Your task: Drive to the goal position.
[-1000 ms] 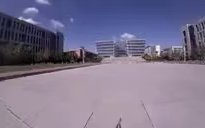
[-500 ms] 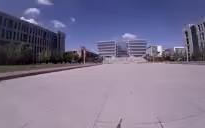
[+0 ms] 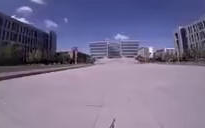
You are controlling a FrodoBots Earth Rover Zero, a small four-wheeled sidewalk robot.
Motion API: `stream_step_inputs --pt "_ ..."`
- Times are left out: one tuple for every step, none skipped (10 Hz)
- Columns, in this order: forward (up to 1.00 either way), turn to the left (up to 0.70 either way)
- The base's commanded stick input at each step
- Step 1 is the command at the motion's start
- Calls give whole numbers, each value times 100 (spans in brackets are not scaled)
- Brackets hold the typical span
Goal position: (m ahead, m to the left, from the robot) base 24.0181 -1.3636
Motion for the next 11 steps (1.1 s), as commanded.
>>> stream_step_inputs --pt "70 0" --pt "70 0" --pt "70 0" --pt "70 0" --pt "70 0" --pt "70 0" --pt "70 0" --pt "70 0" --pt "70 0" --pt "70 0" --pt "70 0"
